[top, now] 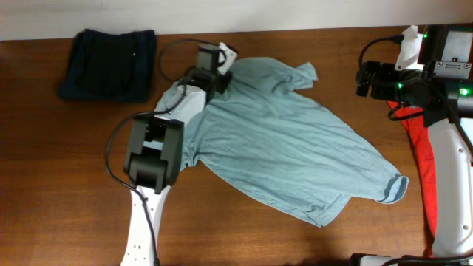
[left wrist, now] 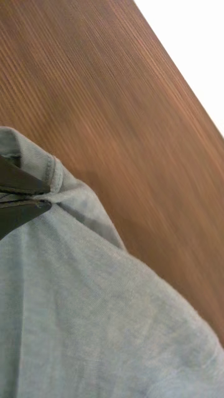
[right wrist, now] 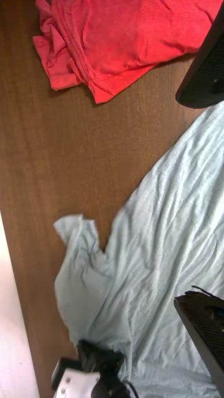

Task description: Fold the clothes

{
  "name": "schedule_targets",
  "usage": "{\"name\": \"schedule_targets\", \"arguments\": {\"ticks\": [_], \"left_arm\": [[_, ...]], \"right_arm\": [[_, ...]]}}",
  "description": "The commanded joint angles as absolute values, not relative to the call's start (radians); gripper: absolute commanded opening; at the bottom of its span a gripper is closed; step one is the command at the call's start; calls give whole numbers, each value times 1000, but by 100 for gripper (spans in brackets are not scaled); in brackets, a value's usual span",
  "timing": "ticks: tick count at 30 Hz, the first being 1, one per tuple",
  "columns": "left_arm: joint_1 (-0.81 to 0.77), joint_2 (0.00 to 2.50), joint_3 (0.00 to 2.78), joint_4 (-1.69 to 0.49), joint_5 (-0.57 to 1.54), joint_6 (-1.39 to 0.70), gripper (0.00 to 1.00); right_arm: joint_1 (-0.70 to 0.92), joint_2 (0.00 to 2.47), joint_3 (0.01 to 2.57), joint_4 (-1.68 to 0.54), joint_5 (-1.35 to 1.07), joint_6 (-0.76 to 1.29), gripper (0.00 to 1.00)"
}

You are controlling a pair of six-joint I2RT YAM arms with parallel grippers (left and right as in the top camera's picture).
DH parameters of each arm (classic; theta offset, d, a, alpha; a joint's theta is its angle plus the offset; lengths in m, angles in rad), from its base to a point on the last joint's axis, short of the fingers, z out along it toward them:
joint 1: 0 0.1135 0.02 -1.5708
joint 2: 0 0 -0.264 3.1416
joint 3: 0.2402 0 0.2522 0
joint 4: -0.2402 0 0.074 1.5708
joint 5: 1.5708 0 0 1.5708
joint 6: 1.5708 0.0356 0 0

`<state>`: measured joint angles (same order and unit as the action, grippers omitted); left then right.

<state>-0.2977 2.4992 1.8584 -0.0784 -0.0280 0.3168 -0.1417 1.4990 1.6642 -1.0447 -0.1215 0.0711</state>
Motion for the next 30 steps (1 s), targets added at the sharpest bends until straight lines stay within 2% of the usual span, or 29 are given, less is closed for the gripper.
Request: {"name": "schedule_targets", "arguments": {"ticks": [1, 3, 4, 7, 11, 12, 21, 27, 30], "left_arm": [[-244, 2513, 1857, -83, -50, 236, 7], [-232, 2513, 1861, -83, -49, 223, 12], [-231, 2513, 1869, -83, -49, 224, 20], [-236, 2508, 1906, -96, -48, 223, 22], [-273, 2473, 2004, -151, -48, 217, 54], [-284, 2457, 2036, -175, -48, 216, 58], [-326, 2239, 2220, -548, -49, -12, 70], [-327, 2131, 2220, -762, -37, -15, 76], [-327, 2131, 2220, -824, -27, -15, 87]], "right_arm": [[-145, 1499, 1668, -1044, -120, 72, 99], [-145, 1499, 1668, -1044, -120, 72, 99], [-145, 1499, 1668, -1044, -120, 72, 99], [-145, 1499, 1668, -1044, -120, 72, 99], [-145, 1499, 1668, -1044, -120, 72, 99], [-145, 1499, 1668, -1044, -120, 72, 99], [-145, 1499, 1668, -1044, -120, 72, 99], [-145, 1499, 1668, -1044, -120, 72, 98], [-145, 1499, 1668, -1044, -120, 72, 99]]}}
